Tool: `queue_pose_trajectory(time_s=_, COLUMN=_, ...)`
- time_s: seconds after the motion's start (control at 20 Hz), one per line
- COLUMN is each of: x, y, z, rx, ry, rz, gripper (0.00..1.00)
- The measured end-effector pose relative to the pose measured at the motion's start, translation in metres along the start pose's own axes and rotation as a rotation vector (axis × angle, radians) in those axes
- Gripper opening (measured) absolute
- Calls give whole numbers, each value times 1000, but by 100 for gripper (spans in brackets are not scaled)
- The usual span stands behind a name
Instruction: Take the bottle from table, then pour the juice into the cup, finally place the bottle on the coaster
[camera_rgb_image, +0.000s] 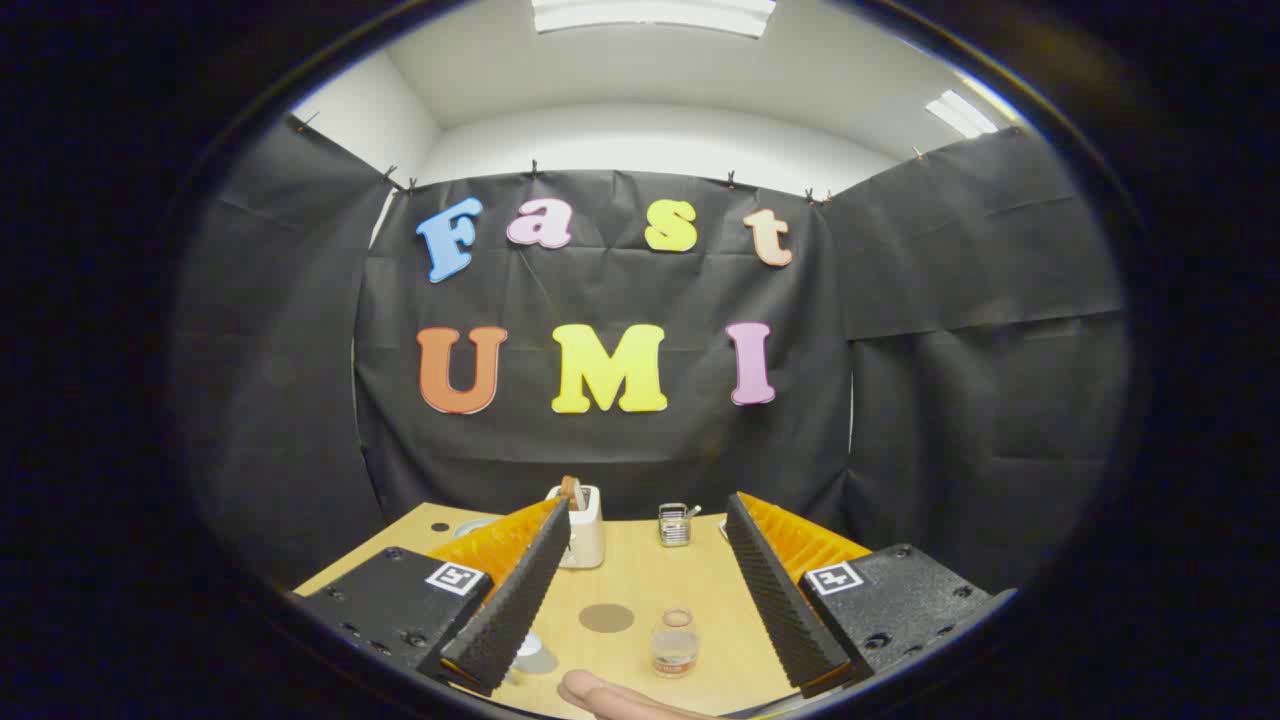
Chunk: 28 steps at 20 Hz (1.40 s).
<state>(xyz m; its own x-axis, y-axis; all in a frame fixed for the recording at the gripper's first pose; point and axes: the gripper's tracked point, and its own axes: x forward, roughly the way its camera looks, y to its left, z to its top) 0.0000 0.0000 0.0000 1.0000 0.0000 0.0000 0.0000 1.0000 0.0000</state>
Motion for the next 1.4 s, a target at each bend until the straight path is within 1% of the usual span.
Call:
queue_pose_trajectory(time_s=0.3, x=-2, y=7, z=-4, rx=8, ry=21, rz=39, gripper=100)
queue_pose_trajectory(time_s=0.45, x=-2, y=2, z=-1, rx=6, ry=9, rz=22, gripper=100)
queue_pose_trajectory(time_s=0.6, x=-2, y=6, z=-2, rx=34, ry=9, rz=33, gripper=100)
queue_pose_trajectory(time_s=1.1, x=0, y=4, z=-5, rx=21, ry=8, rz=27, gripper=100)
queue_pose_trajectory(time_s=1.25, x=-2, y=10, z=-8, rx=18, ry=12, rz=43, gripper=100)
queue_pose_trajectory(time_s=1.4, x=-5, y=20, z=-9, rx=18, ry=4, rz=81, gripper=100)
